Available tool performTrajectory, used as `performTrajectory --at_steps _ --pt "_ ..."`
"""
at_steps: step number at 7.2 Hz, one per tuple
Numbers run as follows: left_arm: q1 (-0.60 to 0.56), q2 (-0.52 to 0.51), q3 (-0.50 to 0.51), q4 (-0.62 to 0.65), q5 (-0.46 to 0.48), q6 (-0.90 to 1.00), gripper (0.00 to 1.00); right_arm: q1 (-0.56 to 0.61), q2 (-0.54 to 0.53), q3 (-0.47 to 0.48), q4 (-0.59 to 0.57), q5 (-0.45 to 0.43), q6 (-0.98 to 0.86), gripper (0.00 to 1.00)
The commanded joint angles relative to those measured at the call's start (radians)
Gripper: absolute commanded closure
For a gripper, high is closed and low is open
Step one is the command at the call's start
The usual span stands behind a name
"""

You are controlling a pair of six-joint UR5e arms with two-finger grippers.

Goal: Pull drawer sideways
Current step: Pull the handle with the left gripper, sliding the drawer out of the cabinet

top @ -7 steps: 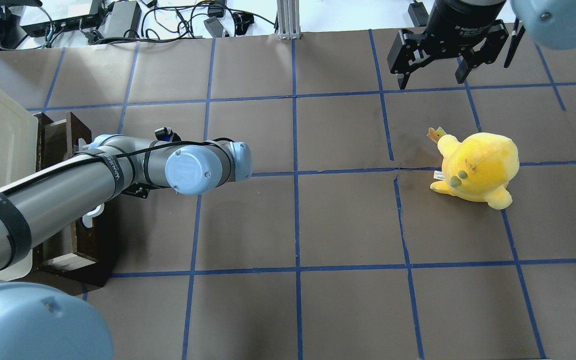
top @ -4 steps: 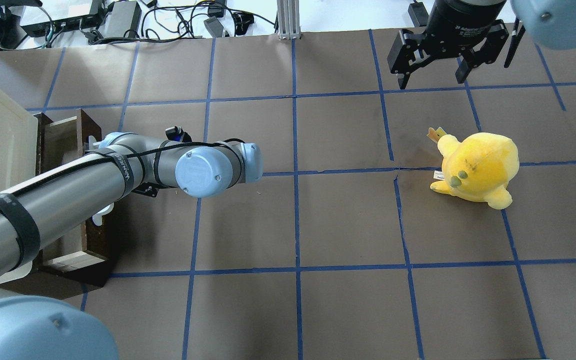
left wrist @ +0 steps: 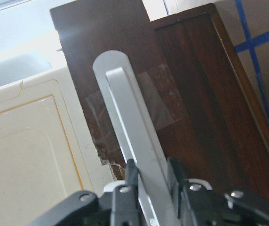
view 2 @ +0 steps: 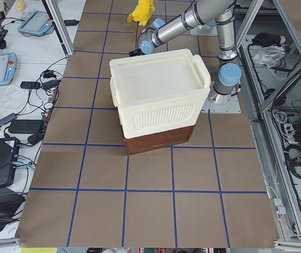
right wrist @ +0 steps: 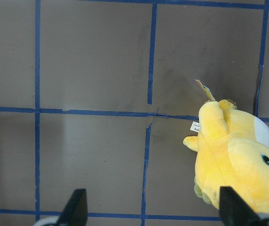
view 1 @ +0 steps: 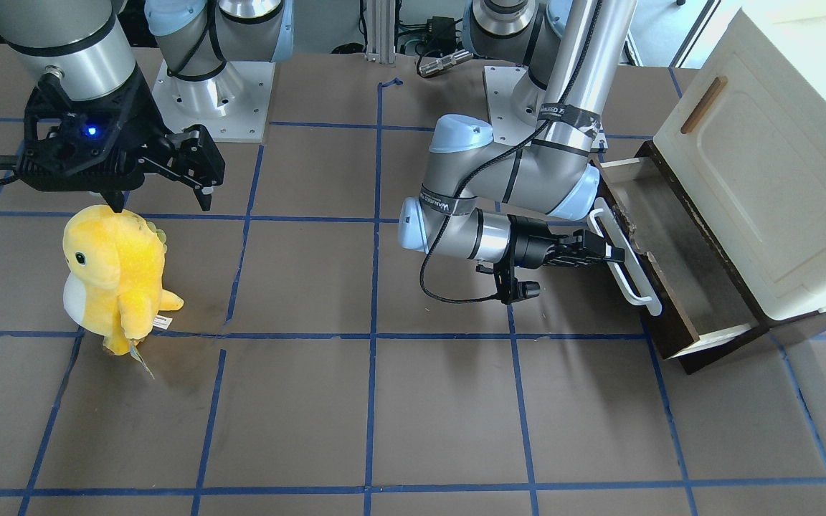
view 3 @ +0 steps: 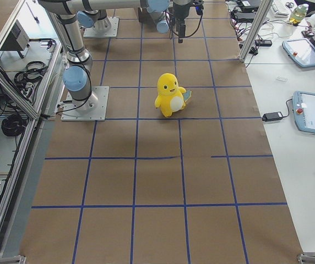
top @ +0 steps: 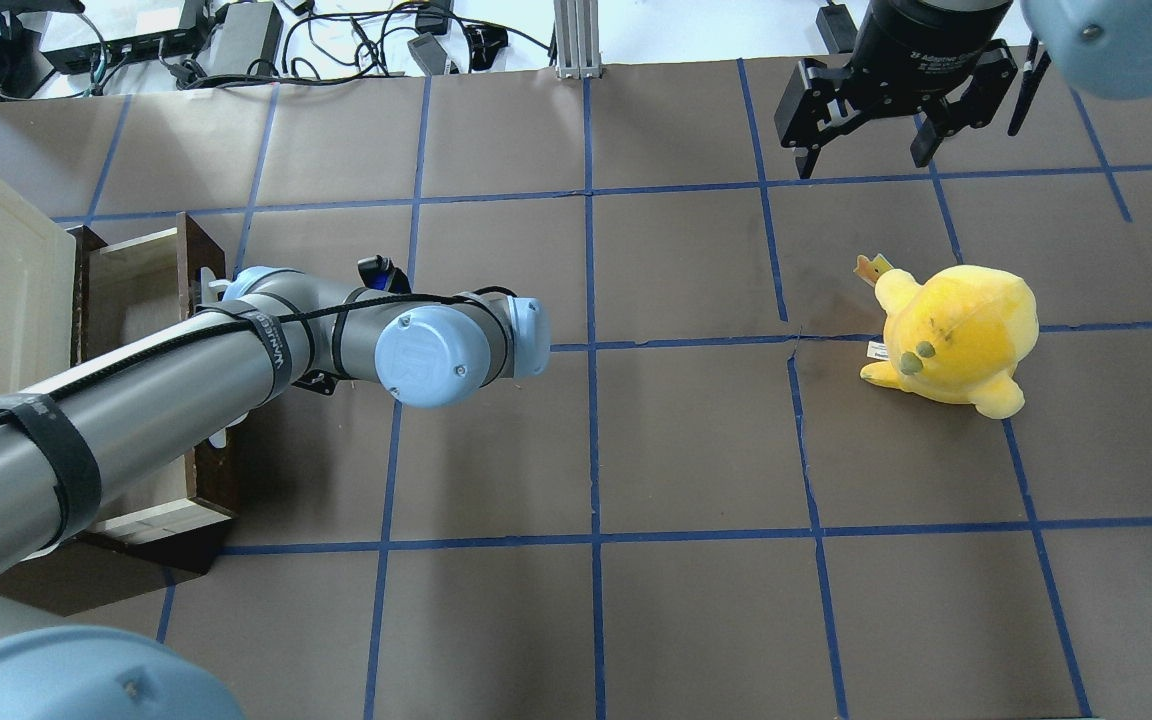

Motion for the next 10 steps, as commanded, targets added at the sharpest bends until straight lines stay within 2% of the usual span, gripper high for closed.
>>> performTrajectory --at_steps 1,2,3,4,5,6,7,10 --pt "-0.011 0.0 0.001 -0.002 -0.002 0.0 0.83 0.0 0.0 0.0 0.0 0.0 0.0 0.0" --pt "-0.011 0.001 0.001 -0.002 -0.001 0.001 0.8 0.0 0.0 0.0 0.0 0.0 0.0 0.0" --pt "-0.011 0.006 0.001 0.0 -0.004 0.001 0.7 0.0 0.0 0.0 0.0 0.0 0.0 0.0" --pt "-0.011 0.014 0.004 0.004 -0.005 0.0 0.06 0.0 0.0 0.0 0.0 -0.001 0.0 0.0" --pt "-0.015 0.023 0.028 0.006 -0.074 -0.003 0.0 0.0 0.0 0.0 0.0 0.0 0.0 0.0" --pt "-0.018 0.038 0.083 0.003 -0.182 0.029 0.07 0.0 0.0 0.0 0.0 0.0 0.0 0.0" --pt "-0.028 0.067 0.119 0.006 -0.236 0.137 0.08 0.0 0.0 0.0 0.0 0.0 0.0 0.0" --pt "-0.017 0.208 0.264 0.021 -0.587 0.375 0.08 0.0 0.0 0.0 0.0 -0.001 0.0 0.0"
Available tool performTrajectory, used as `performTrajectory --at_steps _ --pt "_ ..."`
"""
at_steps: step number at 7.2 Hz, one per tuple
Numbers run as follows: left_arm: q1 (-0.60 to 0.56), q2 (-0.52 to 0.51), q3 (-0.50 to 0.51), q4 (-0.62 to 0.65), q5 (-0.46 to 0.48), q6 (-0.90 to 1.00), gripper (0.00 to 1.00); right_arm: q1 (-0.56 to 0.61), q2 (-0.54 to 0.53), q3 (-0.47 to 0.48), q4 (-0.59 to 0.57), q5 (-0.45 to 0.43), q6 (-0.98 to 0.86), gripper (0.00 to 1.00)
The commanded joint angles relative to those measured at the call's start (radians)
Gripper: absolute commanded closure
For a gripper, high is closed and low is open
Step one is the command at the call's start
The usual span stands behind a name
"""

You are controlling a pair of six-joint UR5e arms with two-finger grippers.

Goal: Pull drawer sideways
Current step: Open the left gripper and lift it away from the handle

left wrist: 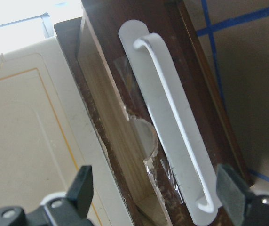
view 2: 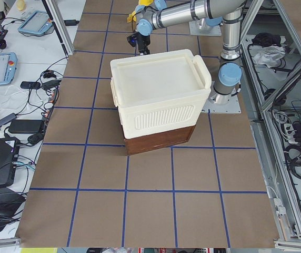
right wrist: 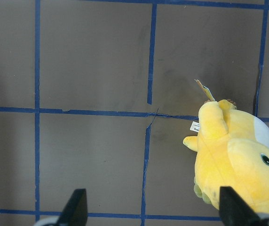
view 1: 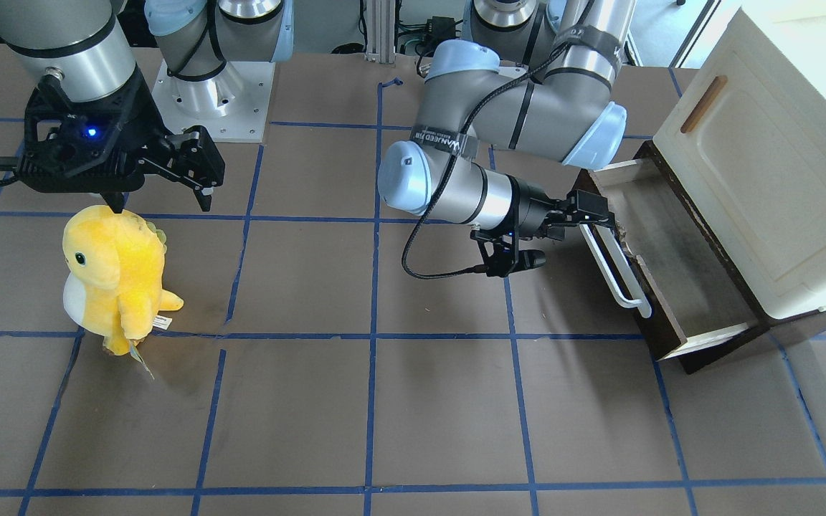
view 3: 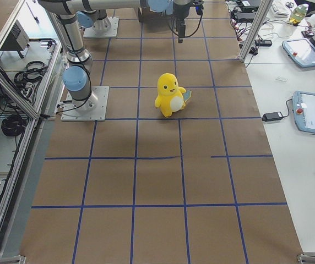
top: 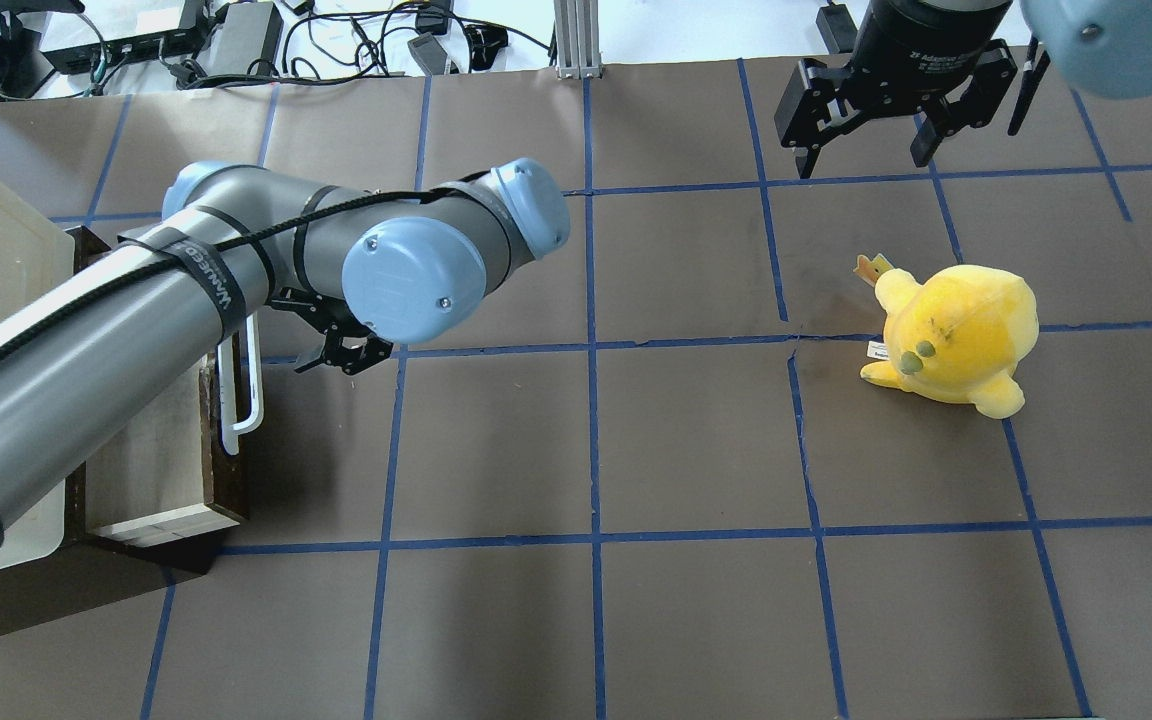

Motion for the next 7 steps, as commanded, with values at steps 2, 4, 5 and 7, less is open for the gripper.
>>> performTrajectory --at_steps 2,4,5,7 --pt "0.053 0.149 0.145 0.021 -0.387 0.175 0.07 0.0 0.0 0.0 0.0 -0.001 0.0 0.0" --pt "0.133 0.232 0.166 0.032 -0.639 0.209 0.06 0.0 0.0 0.0 0.0 0.001 0.0 0.0" --pt "0.182 0.255 0.166 0.043 -0.742 0.211 0.05 0.0 0.0 0.0 0.0 0.001 0.0 0.0" --pt "0.275 0.281 0.153 0.16 -0.884 0.237 0.0 0.0 0.0 0.0 0.0 0.001 0.0 0.0"
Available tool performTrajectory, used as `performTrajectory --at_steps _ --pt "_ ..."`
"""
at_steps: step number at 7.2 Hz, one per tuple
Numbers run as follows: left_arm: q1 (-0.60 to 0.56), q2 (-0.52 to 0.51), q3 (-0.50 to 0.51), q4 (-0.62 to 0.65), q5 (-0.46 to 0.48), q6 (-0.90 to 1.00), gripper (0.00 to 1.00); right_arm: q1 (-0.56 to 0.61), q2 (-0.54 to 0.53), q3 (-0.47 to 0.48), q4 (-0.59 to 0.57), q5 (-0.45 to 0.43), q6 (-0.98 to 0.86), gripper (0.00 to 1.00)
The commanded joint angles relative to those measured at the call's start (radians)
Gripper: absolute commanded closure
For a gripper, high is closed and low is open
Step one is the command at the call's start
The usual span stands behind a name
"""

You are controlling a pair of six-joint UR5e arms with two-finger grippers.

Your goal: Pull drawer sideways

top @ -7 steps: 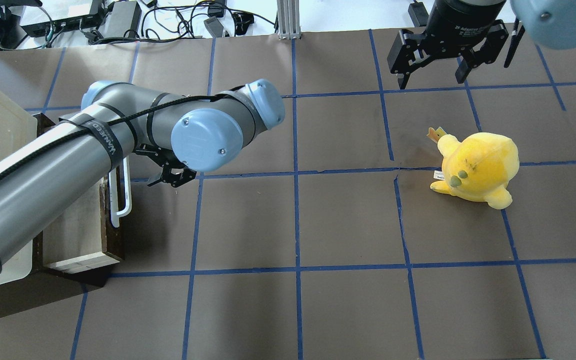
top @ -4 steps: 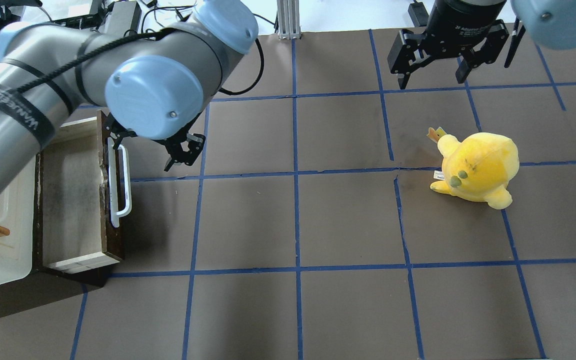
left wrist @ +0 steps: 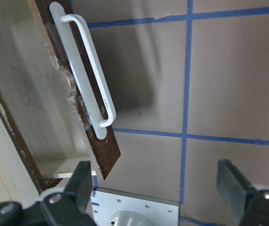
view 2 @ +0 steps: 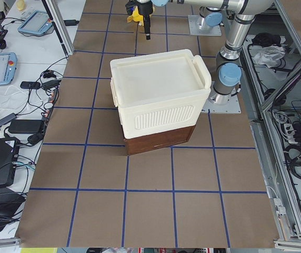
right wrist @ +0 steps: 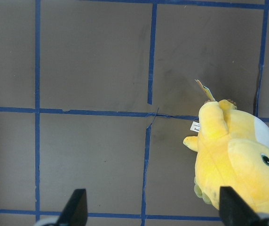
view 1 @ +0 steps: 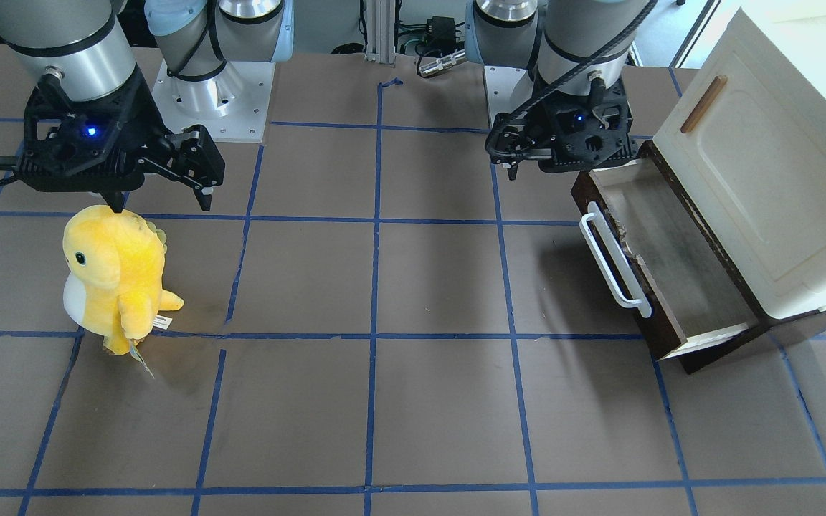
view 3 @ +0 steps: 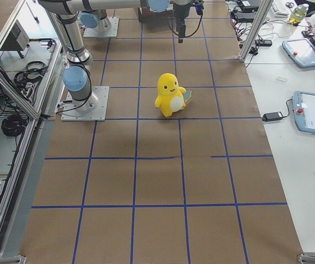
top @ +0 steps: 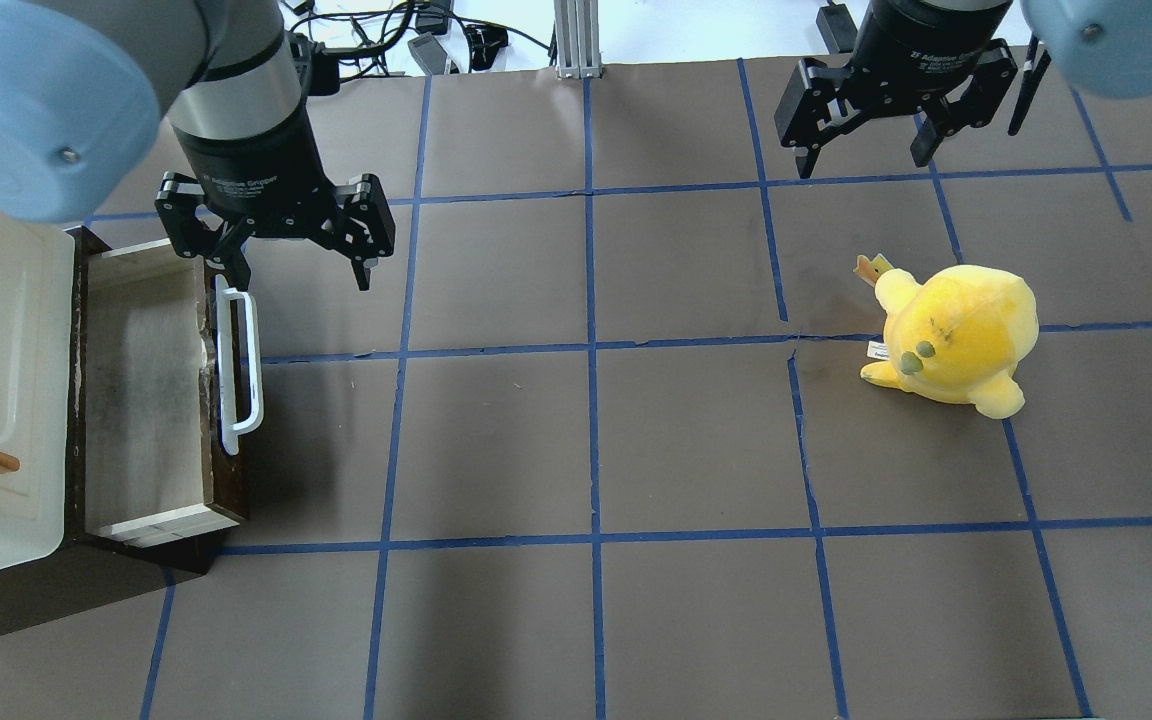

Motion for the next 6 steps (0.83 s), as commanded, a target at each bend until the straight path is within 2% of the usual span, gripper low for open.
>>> performTrajectory --at_steps 1,6 --pt "0.057 0.017 -0.008 0.068 -0.086 0.017 0.0 0.0 0.0 0.0 0.0 -0.002 0.0 0.0" --pt "0.051 0.027 -0.014 0.067 -0.087 0.02 0.0 0.0 0.0 0.0 0.0 0.0 0.0 0.0"
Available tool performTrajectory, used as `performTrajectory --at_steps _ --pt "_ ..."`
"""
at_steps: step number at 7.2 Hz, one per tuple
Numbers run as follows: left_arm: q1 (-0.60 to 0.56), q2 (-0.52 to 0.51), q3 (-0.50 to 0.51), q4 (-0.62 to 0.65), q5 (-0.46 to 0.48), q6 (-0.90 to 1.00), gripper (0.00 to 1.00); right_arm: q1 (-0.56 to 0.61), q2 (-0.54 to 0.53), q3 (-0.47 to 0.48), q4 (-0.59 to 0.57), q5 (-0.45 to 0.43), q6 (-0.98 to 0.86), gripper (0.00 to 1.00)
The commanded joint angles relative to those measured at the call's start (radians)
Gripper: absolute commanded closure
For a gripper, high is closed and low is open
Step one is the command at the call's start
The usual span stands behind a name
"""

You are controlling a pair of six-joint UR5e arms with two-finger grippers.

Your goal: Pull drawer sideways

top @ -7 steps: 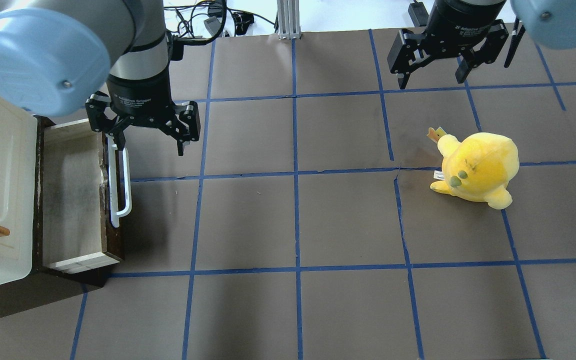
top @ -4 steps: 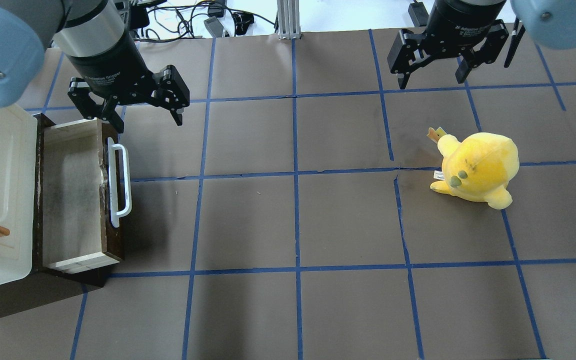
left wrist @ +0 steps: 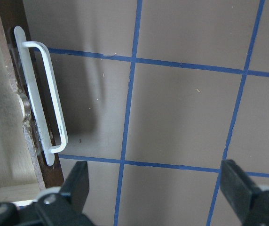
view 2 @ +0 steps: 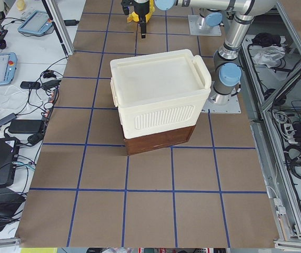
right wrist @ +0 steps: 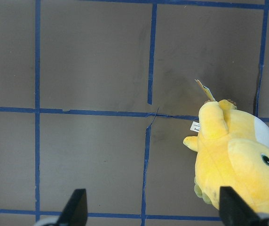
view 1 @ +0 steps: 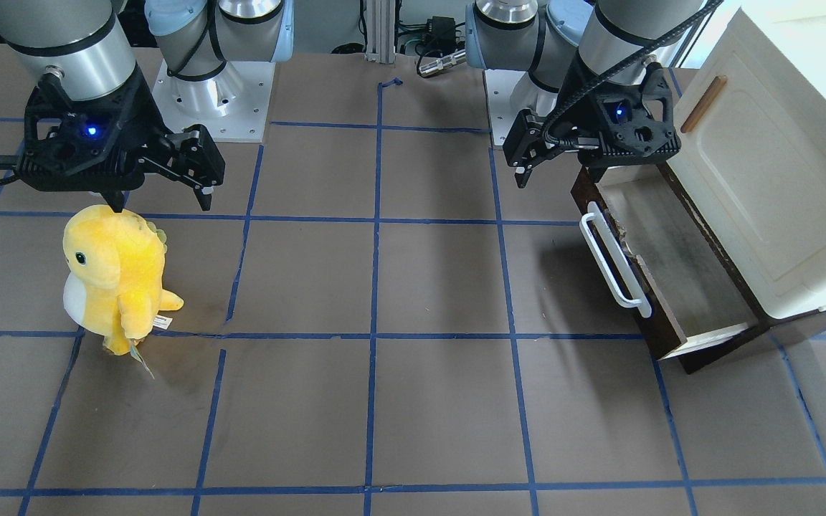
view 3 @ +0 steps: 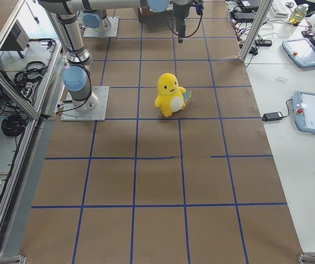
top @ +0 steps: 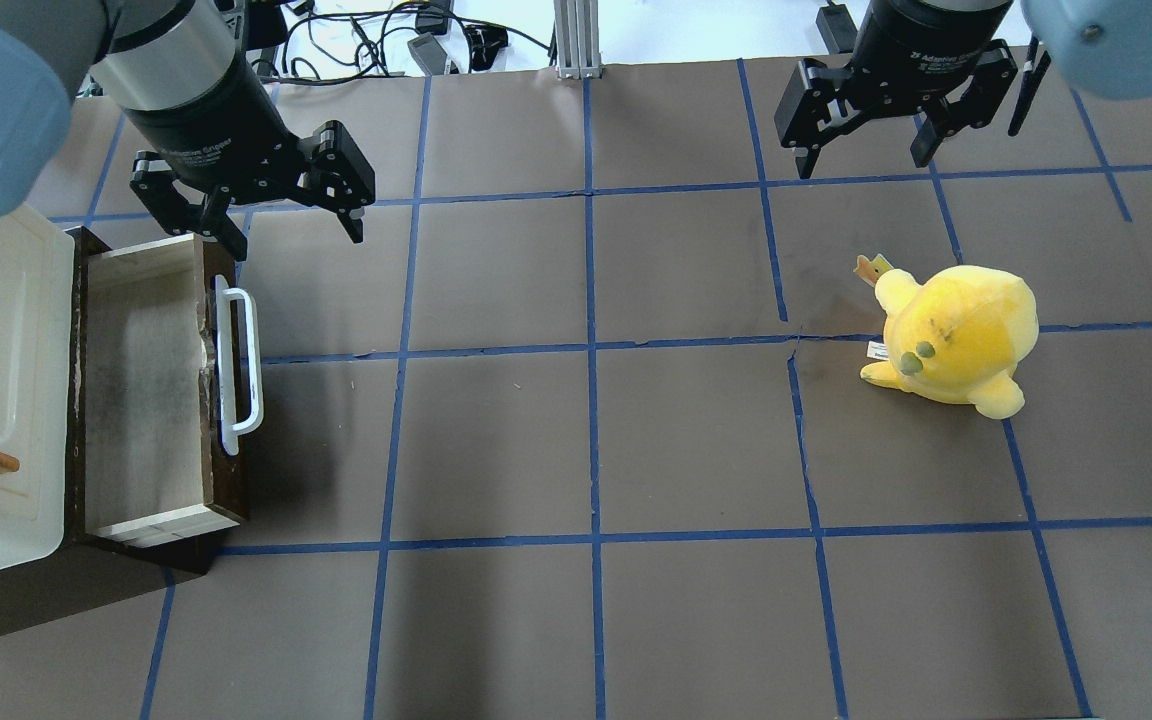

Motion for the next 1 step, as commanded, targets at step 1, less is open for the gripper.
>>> performTrajectory --at_steps 1 --pt "-0.001 0.003 -0.001 -0.001 -0.001 0.015 0.0 0.0 0.0 0.0 0.0 0.0 0.0 0.0"
